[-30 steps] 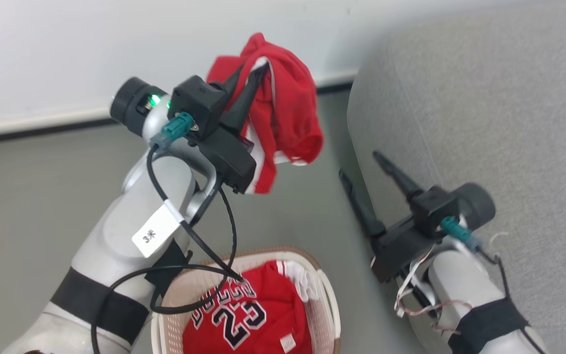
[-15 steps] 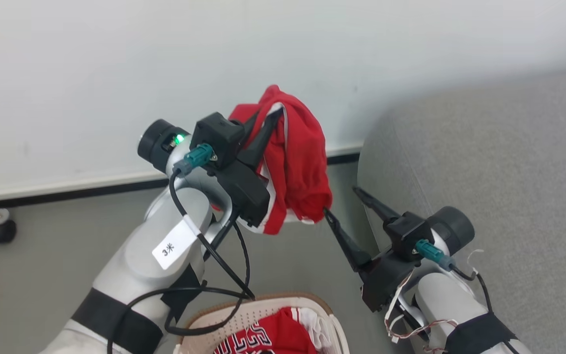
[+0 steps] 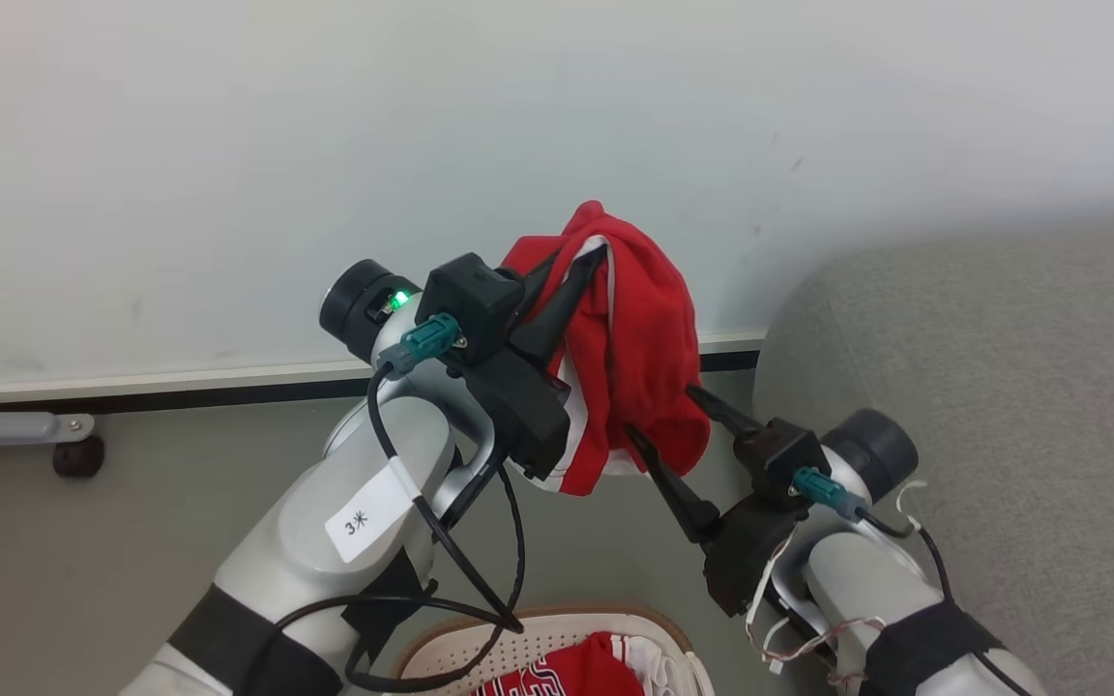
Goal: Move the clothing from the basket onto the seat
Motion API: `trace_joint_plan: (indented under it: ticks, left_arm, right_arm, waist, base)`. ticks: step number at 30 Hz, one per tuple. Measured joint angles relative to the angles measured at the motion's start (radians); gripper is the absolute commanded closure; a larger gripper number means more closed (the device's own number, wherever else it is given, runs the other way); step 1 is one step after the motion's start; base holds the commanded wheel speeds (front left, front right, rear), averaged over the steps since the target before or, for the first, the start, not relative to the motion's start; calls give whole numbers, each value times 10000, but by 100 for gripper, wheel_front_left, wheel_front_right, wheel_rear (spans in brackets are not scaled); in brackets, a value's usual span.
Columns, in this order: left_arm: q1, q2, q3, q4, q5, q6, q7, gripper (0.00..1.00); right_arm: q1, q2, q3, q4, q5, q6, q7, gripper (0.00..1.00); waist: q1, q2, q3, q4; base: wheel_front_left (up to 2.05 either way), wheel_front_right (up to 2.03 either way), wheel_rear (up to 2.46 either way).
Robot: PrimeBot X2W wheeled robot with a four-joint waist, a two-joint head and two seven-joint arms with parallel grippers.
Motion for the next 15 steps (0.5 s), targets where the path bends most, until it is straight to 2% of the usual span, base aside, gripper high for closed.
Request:
trace_joint_plan:
  ticks: [10, 11, 12, 13, 15]
  left_arm:
    - [235, -13, -311, -435, -205, 0, 75, 100]
    - [265, -13, -318, -445, -228, 0, 100, 100]
    - [296, -12, -318, -458, -234, 0, 104, 100]
    - [334, -12, -316, -464, -234, 0, 104, 100]
    - [440, -12, -272, -487, -272, 0, 105, 100]
  right_arm:
    - [-1079, 82, 585, 681, 399, 4, 0, 0]
    - [-1122, 102, 650, 681, 456, 4, 0, 17]
    - [-1144, 107, 731, 681, 485, 4, 0, 79]
    - [-1154, 109, 802, 681, 529, 6, 0, 100]
    - [-1166, 107, 963, 654, 566, 10, 0, 100]
  waist:
    - [0, 1, 31, 409]
    - [0, 2, 37, 423]
    - [0, 1, 44, 431]
    - [0, 2, 49, 435]
    - [0, 1, 59, 415]
  base:
    - [0, 0, 0]
    - [0, 0, 0]
    - [0, 0, 0]
    - [0, 0, 0]
    - [0, 0, 0]
